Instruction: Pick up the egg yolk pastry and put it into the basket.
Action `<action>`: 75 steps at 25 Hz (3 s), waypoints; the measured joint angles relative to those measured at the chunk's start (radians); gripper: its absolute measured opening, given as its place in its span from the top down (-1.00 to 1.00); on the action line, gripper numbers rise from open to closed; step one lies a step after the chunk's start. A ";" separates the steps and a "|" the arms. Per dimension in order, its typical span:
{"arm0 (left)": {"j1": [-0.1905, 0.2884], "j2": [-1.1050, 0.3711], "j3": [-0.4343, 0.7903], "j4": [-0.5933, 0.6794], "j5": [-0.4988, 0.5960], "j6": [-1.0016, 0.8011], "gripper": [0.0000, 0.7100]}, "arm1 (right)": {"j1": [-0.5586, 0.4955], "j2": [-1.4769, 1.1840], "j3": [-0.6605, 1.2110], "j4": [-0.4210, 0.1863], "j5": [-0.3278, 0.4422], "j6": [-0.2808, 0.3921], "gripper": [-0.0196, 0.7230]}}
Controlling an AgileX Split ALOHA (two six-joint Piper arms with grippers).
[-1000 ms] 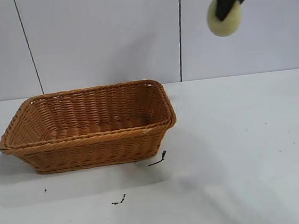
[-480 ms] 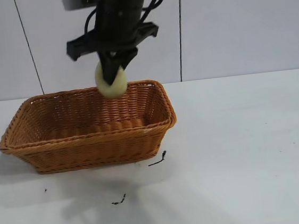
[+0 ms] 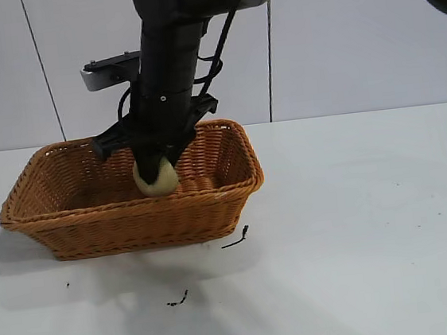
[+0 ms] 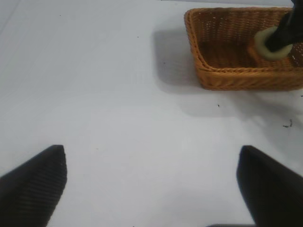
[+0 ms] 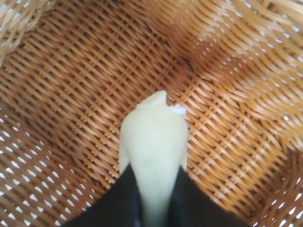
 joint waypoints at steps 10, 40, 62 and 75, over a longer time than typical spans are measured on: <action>0.000 0.000 0.000 0.000 0.000 0.000 -0.96 | -0.006 -0.105 -0.129 -0.017 0.046 0.011 -0.92; 0.000 0.000 0.000 0.000 0.000 0.000 -0.96 | -0.594 -0.171 -0.156 -0.005 0.286 0.011 -0.92; 0.000 0.000 0.000 0.000 0.000 0.000 -0.96 | -0.594 -1.413 1.154 -0.035 0.270 0.011 -0.92; 0.000 0.000 0.000 0.000 0.000 0.000 -0.96 | -0.594 -2.120 1.659 -0.027 0.096 0.011 -0.92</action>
